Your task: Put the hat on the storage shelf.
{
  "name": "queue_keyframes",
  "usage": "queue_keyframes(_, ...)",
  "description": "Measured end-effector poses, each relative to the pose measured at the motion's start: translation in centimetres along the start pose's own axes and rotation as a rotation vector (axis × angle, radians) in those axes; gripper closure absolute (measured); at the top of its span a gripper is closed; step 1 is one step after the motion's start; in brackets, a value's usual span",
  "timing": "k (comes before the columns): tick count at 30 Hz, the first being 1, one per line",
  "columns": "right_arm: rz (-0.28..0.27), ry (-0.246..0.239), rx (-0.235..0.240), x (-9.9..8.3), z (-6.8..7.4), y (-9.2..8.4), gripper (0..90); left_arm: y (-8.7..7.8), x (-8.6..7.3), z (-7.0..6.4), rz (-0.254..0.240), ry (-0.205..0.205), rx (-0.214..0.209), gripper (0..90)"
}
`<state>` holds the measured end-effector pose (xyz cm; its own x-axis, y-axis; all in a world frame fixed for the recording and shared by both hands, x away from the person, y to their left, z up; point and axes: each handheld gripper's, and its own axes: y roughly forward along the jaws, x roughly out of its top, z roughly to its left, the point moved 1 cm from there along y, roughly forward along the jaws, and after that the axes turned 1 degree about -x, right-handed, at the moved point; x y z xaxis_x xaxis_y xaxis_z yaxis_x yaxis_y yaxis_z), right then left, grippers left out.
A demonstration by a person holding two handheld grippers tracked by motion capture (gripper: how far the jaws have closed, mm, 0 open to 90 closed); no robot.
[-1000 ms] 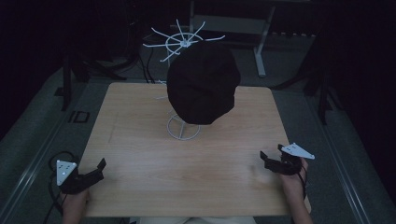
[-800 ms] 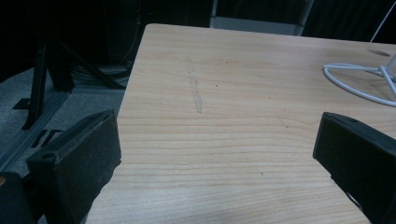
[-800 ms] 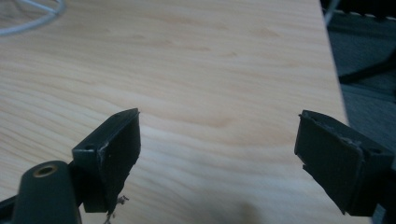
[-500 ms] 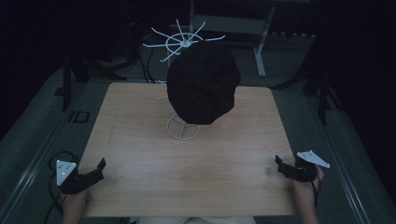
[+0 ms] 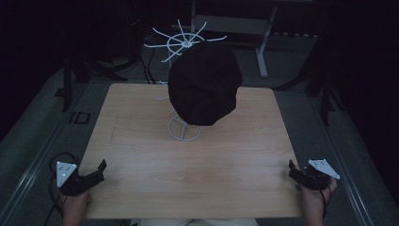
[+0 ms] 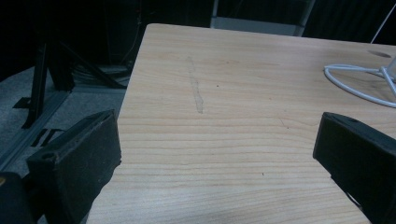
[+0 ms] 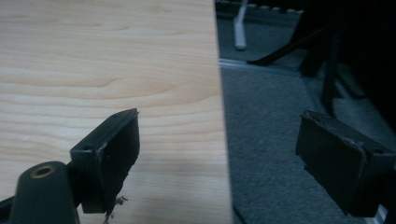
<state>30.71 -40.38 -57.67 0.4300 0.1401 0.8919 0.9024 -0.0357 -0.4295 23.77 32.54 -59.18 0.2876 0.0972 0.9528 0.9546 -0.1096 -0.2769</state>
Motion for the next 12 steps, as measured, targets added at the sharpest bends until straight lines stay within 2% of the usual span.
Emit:
queue_keyframes(6, 0.002, -0.003, -0.015, -0.13, -0.11, -0.18, 14.0, -0.01, 0.00, 0.01, -0.001, -0.001, 0.000, 1.5)
queue_keyframes(8, 0.013, -0.025, -0.024, -0.09, 0.09, -0.05, 14.0, -0.02, 0.00, 0.01, -0.001, -0.001, 0.000, 1.5)
queue_keyframes(12, 0.014, -0.025, -0.025, -0.08, 0.08, -0.03, 14.0, -0.03, 0.00, 0.01, -0.001, 0.000, -0.001, 1.5)
